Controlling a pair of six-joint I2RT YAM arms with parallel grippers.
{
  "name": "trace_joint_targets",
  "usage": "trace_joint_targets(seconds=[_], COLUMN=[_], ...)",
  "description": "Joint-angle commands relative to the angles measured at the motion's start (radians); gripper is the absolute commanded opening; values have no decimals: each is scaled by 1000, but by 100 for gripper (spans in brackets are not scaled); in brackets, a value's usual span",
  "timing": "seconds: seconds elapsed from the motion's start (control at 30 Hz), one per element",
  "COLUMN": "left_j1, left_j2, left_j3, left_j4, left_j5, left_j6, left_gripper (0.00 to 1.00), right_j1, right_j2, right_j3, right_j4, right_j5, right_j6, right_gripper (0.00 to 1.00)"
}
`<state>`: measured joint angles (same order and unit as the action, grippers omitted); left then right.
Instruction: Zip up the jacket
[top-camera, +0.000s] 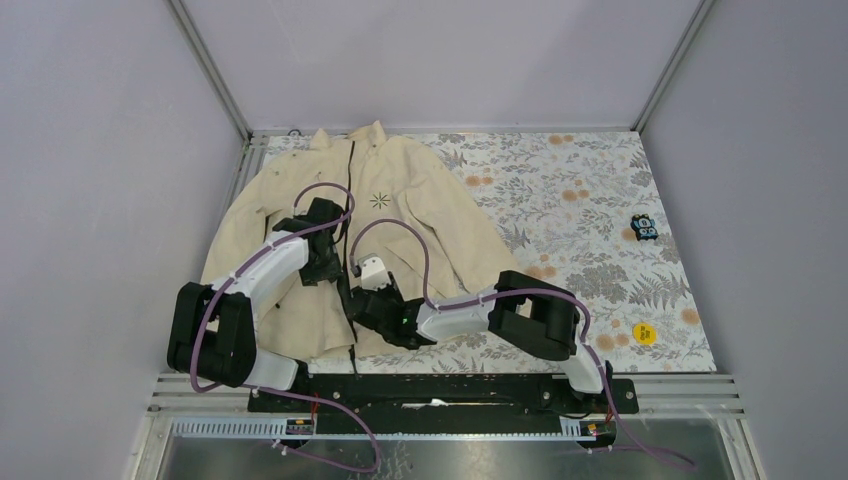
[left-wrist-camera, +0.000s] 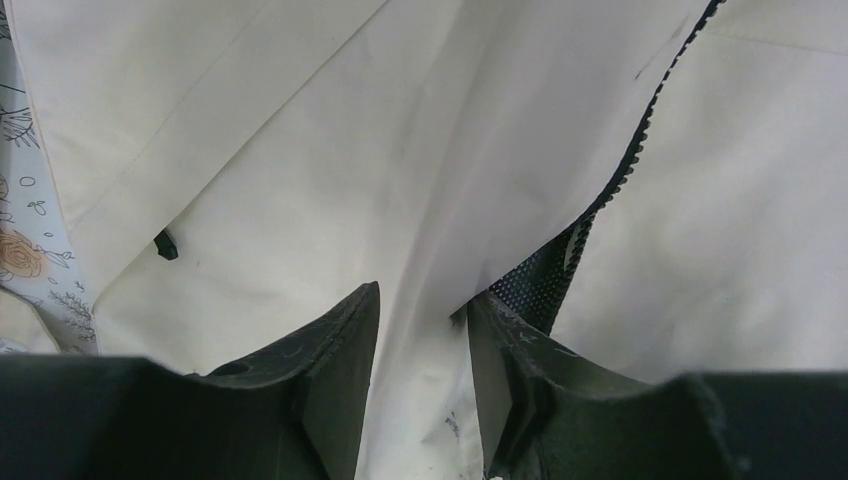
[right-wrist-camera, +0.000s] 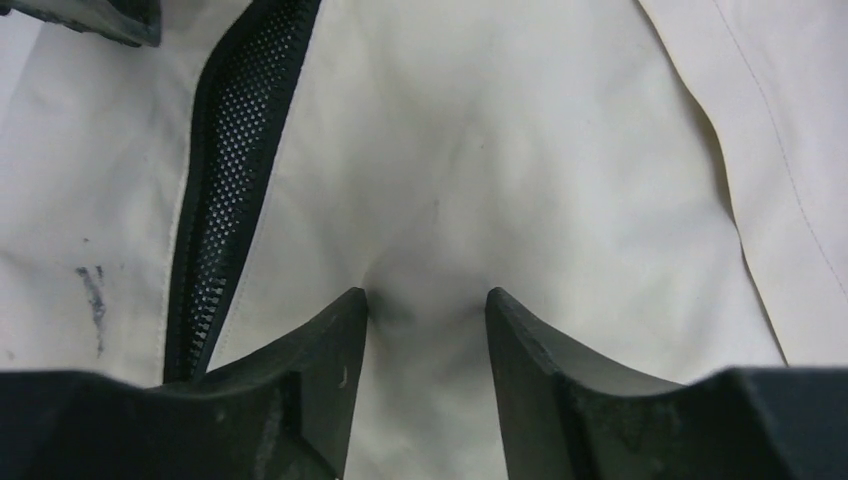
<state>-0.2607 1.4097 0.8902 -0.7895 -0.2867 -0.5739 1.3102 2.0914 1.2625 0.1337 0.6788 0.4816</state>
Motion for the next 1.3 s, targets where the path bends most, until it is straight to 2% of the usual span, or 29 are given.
trace_joint_targets(seconds=[0.0, 0.17, 0.33, 0.6, 0.8, 0.93, 1.0, 1.07, 1.13, 1.27], left_j1=[0, 0, -1, -2, -7, -12, -12, -11, -10, -11], left_j2=[-2, 4, 9, 4, 11, -18, -61, -102, -139, -207], left_j3=[4, 4, 7, 7, 7, 18, 26, 32, 32, -5], left_j4=[27, 29, 32, 54, 83, 87, 85, 70, 54, 57], left_j5=[6, 17, 37, 105, 192, 264, 304, 321, 355, 465], left_j6=[5, 8, 19, 53, 92, 127, 146, 151, 141, 73], left_gripper=[44, 44, 44, 43, 43, 44, 48, 61, 68, 74], right_j1=[5, -11, -23, -70, -147, -203, -216, -216, -219, -227], right_j2=[-30, -37, -84, -172, -217, -217, -216, -213, -208, -201], right_j3=[2, 7, -16, -135, -245, -316, -336, -336, -337, -338], right_j4=[83, 91, 137, 263, 378, 492, 535, 543, 543, 544], right_j5=[24, 8, 2, -72, -278, -472, -543, -558, -558, -562], right_j6=[-37, -27, -55, -90, -88, -78, -76, -74, -69, -58], right_gripper=[49, 18, 0, 0, 0, 0, 0, 0, 0, 0])
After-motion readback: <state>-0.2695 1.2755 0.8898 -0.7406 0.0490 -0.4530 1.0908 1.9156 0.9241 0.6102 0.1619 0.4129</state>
